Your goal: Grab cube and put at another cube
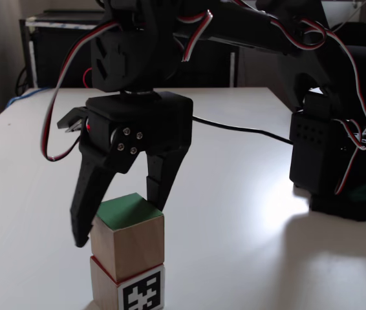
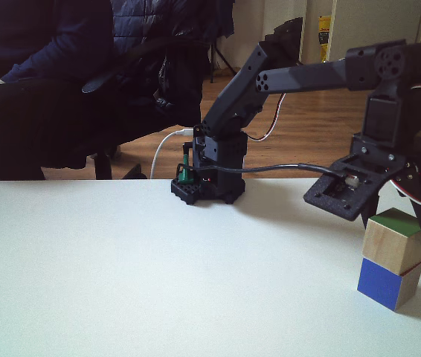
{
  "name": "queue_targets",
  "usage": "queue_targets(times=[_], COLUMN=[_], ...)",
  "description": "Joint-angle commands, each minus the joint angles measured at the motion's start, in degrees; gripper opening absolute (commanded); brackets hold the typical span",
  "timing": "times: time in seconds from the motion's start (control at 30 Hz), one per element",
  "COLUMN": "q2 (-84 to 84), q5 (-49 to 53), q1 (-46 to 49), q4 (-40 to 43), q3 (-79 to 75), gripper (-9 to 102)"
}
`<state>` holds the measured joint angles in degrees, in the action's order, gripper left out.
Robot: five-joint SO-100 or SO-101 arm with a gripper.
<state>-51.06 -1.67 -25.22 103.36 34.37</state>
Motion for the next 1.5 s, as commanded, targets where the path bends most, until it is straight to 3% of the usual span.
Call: queue_targets(times=[0.0,0.17,0.33,0.57,0.63,0.73,0.83,1.0,1.3,1.4,1.47], q2=[-4.39,-13.71,-37.53,-79.37,-92.99,-116.81,-132.01,-137.29,-137.29,-137.29,-137.29], q5=[0.53,1.05,2.11,2.64,2.99,4.48,8.35,6.86,10.72,9.76,9.67], q1=[1.49,2.02,2.81,17.14,23.47,33.84,38.41,44.12,42.01,42.98,42.1], q4=[0.18,0.18,0.18,-3.52,-9.76,-26.02,-31.03,-37.27,-46.23,-44.65,-39.38], q3=[0.09,4.66,16.88,40.87,53.35,77.61,95.54,115.58,140.1,139.57,138.16], gripper=[40,42,44,43,34,14,2,0,0,0,0])
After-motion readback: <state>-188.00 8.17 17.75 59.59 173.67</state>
